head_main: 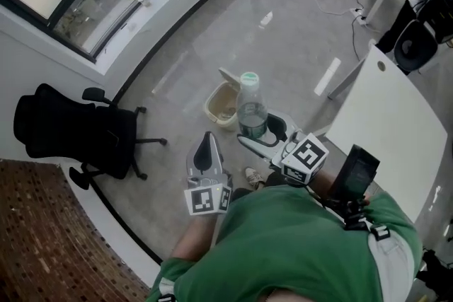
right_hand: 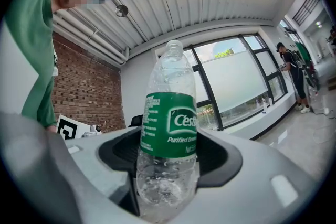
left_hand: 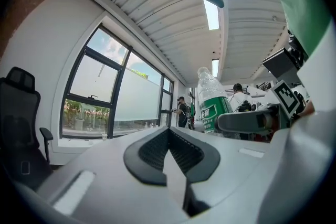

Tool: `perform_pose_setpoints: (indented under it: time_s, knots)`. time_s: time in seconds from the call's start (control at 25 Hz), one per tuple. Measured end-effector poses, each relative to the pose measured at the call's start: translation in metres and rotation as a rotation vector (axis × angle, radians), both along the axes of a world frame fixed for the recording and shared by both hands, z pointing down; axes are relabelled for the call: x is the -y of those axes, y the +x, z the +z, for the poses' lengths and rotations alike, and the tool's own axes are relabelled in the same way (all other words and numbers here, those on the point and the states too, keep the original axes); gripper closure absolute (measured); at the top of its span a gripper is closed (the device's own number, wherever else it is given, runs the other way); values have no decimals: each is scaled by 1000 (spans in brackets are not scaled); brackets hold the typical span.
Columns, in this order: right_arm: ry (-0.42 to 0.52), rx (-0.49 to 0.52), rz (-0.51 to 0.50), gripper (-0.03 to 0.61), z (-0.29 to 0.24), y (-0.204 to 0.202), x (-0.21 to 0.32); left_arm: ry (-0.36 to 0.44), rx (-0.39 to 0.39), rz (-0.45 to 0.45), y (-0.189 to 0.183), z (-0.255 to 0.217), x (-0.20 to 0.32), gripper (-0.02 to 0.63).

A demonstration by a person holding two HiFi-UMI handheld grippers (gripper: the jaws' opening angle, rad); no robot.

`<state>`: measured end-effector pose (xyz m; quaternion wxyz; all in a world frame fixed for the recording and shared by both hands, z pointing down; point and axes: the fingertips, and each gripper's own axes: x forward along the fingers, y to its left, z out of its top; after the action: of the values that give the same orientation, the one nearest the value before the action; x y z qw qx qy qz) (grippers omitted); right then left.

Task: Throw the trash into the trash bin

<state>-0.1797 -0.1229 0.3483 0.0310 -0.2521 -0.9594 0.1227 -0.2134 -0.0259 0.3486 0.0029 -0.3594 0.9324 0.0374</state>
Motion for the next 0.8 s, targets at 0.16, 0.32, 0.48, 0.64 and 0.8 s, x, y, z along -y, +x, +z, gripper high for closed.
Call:
perform_pose_setpoints:
  time_s: [0.16,0.32,0.48,0.64,0.8]
  knots:
    - [14,-3,-16,264,2,-21,-15,10,-10,-19,-18,5,-16,606]
    - [35,-16,-40,264,7,-41,-25,15,-26,-46,-32,10,-28,606]
    - [48,-27,-79,264,17,-66,-28,14,-41,-87,-53,17,-33,606]
    - [51,-38,-120,264,27,-98,-29,-2,-50,-130,-78,23,-34,606]
    - [49,-45,-165,264,37,-135,-23,-39,-58,-175,-109,28,-29,606]
